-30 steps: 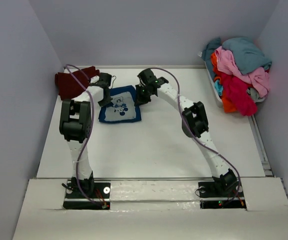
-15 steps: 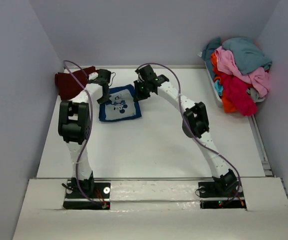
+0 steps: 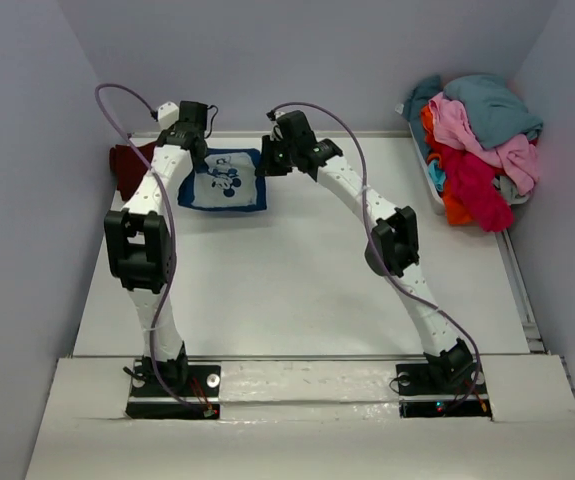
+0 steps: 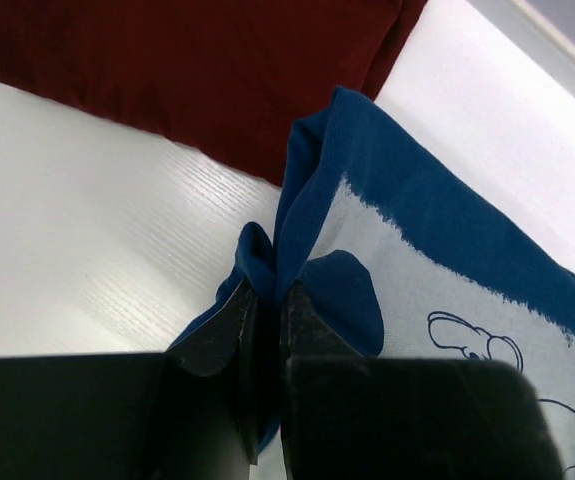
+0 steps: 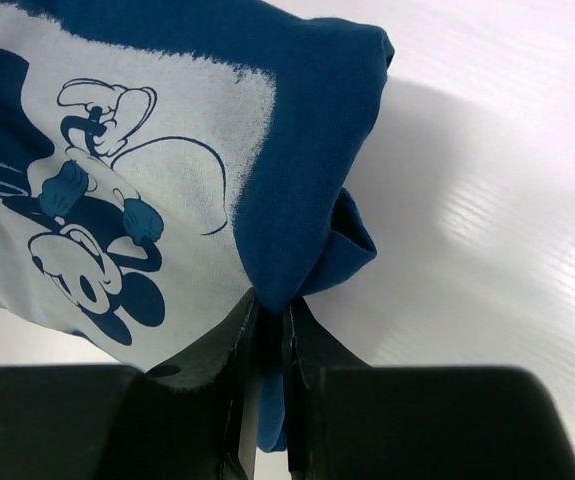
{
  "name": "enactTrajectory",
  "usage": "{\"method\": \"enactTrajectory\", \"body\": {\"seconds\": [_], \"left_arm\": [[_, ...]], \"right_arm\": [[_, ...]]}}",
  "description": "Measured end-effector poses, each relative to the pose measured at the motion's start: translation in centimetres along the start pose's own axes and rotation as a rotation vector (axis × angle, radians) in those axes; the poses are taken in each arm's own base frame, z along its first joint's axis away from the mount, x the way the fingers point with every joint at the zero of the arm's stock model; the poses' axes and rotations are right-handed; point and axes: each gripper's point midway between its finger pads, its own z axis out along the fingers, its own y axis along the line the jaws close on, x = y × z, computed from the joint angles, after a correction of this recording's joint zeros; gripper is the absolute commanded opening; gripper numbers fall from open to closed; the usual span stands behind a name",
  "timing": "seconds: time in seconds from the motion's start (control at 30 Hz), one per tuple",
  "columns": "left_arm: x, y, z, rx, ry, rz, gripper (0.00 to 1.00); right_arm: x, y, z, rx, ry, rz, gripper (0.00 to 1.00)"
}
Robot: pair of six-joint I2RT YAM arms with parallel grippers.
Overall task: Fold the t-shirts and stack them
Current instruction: Put the neatly folded tshirt into the corner of the board with the left arm
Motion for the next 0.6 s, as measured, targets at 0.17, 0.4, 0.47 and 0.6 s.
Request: {"method": "enactTrajectory", "body": {"seconds": [0.17, 0.4, 0.47, 0.6], "left_arm": [[-1.8, 0.4, -0.6, -0.010, -0.023, -0.020, 0.06], [-2.7, 2.1, 0.0, -0.049, -0.021, -0.057, 0.06], [-2.8, 2.6, 0.1, -0.061, -0.018, -0.065, 0.06], [-3.0, 3.8, 0.4, -0.087, -0.009, -0.082, 0.06]], "right_arm": [[-1.9, 1.2, -0.2, -0.045, -0.062, -0.002, 0.07], [-3.1, 2.8, 0.2, -0.128, -0.112, -0.003, 0.07], [-2.6, 3.0, 0.9, -0.149, -0.101, 0.006, 0.07], [-1.8, 3.8, 1.5, -0.193, -0.084, 0.015, 0.07]]}}
